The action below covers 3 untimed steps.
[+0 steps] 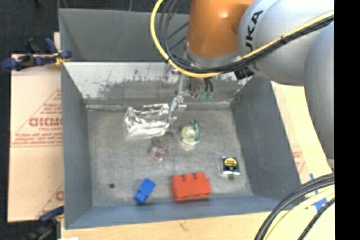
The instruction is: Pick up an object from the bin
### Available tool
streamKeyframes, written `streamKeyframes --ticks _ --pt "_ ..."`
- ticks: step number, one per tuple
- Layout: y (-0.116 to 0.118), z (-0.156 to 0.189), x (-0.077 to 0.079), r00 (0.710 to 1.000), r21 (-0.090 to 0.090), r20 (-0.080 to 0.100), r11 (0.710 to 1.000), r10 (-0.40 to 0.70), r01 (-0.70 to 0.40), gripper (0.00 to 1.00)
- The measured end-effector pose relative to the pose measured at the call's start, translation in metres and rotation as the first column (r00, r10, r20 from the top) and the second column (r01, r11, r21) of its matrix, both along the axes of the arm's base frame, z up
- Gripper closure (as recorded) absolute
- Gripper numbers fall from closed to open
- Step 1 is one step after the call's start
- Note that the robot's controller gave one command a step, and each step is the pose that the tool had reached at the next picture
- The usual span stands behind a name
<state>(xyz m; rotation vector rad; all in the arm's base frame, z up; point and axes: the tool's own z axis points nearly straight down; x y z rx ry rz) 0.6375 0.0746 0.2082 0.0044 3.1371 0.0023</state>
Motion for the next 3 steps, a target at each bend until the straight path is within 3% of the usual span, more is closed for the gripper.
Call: streamKeyframes --ticks 1,2,3 --pt "0.005 -0.116 0.001 0.996 0.002 0.006 0.996 -0.09 0.09 0.0" --pt "0.005 -0.113 0.001 0.996 0.0 0.003 0.996 -0.09 0.09 1.0" --pt "0.029 -0.048 0.012 0.997 0.001 0.003 0.997 -0.083 0.083 1.0"
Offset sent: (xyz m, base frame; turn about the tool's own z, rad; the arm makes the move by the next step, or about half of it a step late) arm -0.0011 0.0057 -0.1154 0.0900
